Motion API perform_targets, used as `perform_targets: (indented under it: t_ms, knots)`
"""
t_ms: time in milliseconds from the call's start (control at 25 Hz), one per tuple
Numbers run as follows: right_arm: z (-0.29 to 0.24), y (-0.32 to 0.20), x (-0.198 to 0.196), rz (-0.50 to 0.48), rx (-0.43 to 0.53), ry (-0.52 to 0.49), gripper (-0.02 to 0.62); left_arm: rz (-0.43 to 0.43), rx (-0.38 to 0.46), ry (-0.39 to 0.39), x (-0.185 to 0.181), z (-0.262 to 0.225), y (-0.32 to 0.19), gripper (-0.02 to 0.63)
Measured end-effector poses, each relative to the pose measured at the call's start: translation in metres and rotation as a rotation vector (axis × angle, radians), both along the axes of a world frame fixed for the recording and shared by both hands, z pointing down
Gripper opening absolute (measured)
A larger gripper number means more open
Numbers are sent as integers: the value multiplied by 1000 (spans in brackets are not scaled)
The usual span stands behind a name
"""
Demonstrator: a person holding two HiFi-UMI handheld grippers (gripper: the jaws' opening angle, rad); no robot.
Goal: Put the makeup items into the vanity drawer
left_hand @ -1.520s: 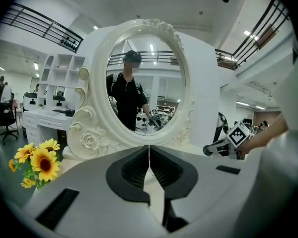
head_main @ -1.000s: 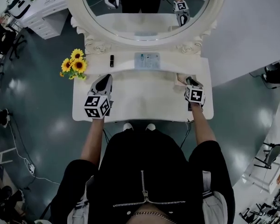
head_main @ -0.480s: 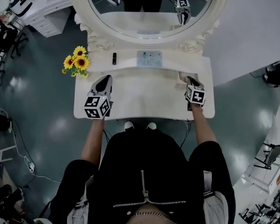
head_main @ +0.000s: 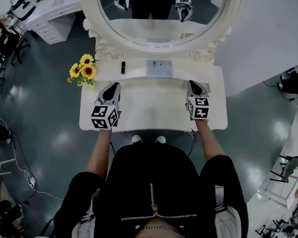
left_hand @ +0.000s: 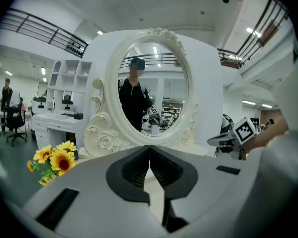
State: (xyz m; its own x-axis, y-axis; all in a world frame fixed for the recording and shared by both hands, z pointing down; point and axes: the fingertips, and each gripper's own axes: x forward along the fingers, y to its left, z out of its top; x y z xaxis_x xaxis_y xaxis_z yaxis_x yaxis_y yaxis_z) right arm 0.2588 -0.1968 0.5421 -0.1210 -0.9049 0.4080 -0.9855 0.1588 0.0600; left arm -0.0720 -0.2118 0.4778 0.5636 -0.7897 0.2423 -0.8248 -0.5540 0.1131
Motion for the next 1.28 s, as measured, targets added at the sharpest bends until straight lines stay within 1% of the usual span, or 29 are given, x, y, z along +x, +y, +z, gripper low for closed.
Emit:
perform_targets:
  t_ms: [80,240,360,640,880,1280]
  knots:
    - [-18,-2,-18,-35,37,-8,6,15,20,-18,3,-4,0,21]
    - [-54,-4,-41,-59,107,-84,5,24,34,-1,5,-13,-3,21]
    - [-71,-3,-54,-81,142,-113,3,14,31,16,2,-15,-6,21]
    - [-76,-2,-71,-137,151,-92,3,3,17,22,-1,-10,-9,21]
    - [-72,-4,-69,-132,134,-95,3,-6,0,42,0,-8,-10,21]
    - [-70,-4,-68,-137,127,-97,3,-13,-10,38,-1,-3,-12,21]
